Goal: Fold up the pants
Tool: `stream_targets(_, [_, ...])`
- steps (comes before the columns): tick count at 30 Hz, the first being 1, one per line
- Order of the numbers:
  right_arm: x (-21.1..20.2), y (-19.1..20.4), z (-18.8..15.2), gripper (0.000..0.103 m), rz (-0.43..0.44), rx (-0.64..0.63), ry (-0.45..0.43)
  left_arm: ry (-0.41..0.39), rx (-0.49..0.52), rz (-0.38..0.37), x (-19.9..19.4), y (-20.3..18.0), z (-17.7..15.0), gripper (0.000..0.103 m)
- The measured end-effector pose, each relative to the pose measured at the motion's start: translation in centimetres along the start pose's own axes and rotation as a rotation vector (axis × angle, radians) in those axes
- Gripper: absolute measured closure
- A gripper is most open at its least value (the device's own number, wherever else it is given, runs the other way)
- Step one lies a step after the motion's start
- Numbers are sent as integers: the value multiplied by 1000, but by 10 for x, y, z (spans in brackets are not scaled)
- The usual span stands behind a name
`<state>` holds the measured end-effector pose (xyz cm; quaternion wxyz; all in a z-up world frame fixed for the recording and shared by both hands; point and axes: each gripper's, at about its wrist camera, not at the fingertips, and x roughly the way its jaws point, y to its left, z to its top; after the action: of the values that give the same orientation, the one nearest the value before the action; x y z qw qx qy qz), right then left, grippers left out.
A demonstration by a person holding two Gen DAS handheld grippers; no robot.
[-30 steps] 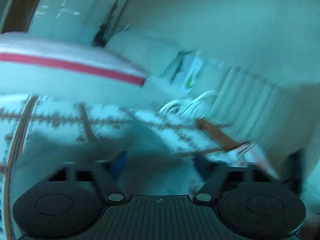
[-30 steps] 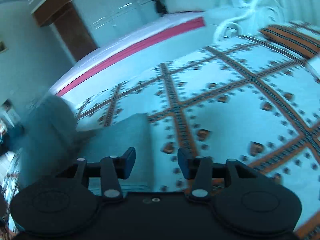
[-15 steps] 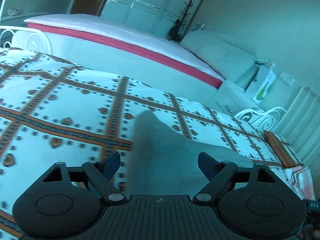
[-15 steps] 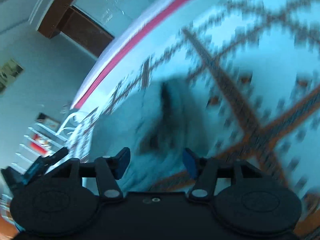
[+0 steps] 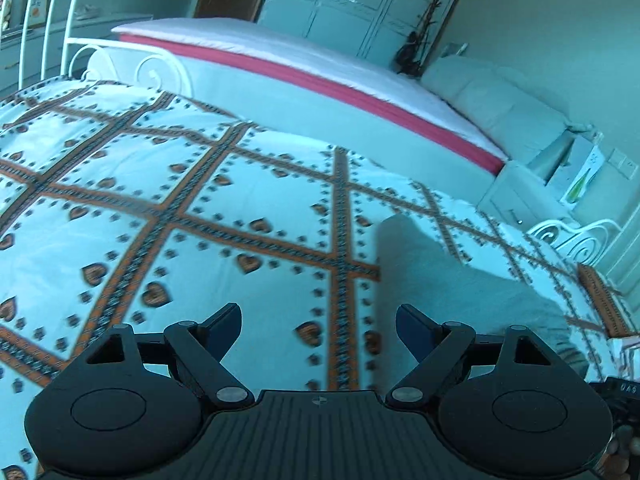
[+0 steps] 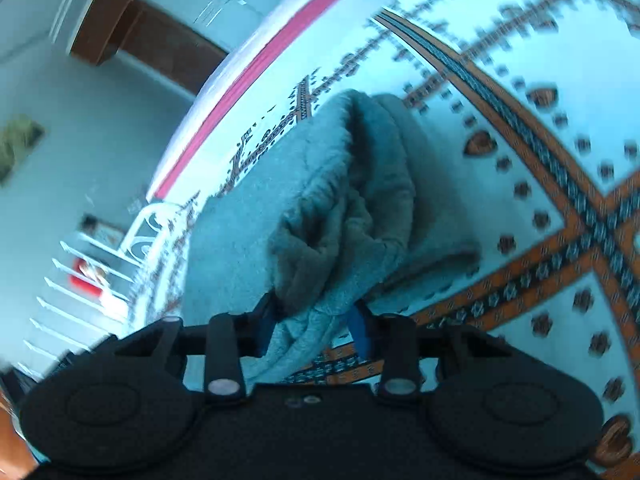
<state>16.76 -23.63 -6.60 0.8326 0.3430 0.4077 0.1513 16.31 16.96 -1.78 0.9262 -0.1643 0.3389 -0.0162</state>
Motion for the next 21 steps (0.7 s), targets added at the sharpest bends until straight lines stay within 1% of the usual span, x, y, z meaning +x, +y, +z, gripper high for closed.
stream_targets(2, [5, -5, 1, 51, 7, 39, 7, 21, 12, 20, 2, 4, -4, 19])
stream_targets(3, [8, -7, 2, 38, 16, 69, 4, 30, 18, 26, 4, 5, -5, 19])
stream_targets(5, [8, -8, 5, 53, 25, 90, 6, 40, 27, 30, 5, 7, -8, 19])
stream_targets(6, [5, -5, 5, 65, 6, 76, -2, 44, 30, 31, 5, 7, -9, 19])
stream_targets(7, [3, -2, 6, 67, 2, 55, -4, 46, 33, 33, 6, 6, -10, 19])
stream_targets(9, [-4, 7, 5, 69, -8, -2, -13, 46, 38, 31, 8, 3, -10, 19])
stream_targets(12, [-8, 28, 4, 70, -33, -125, -22, 50, 43, 21, 11, -3, -11, 19])
stream_targets(13, [-13, 38, 2, 71, -41, -193, -63, 52, 48, 20, 12, -5, -12, 19])
stream_targets(14, [-17, 51, -1, 71, -42, -292, -106, 54, 55, 20, 13, -8, -12, 19])
stream_targets(15, [-22, 62, -2, 71, -16, -356, -141, 57, 64, 20, 14, -10, -14, 19])
stream_targets(17, [-33, 72, 2, 71, 76, -389, -216, 61, 84, 25, 15, -15, -16, 19])
stream_targets(18, [-37, 73, 5, 71, 95, -392, -251, 64, 97, 29, 15, -17, -18, 19])
stream_targets(20, [-33, 57, 12, 70, 85, -359, -289, 70, 117, 43, 16, -20, -21, 19])
stream_targets(21, [-22, 40, 18, 70, 22, -312, -261, 79, 128, 46, 17, -22, -23, 19])
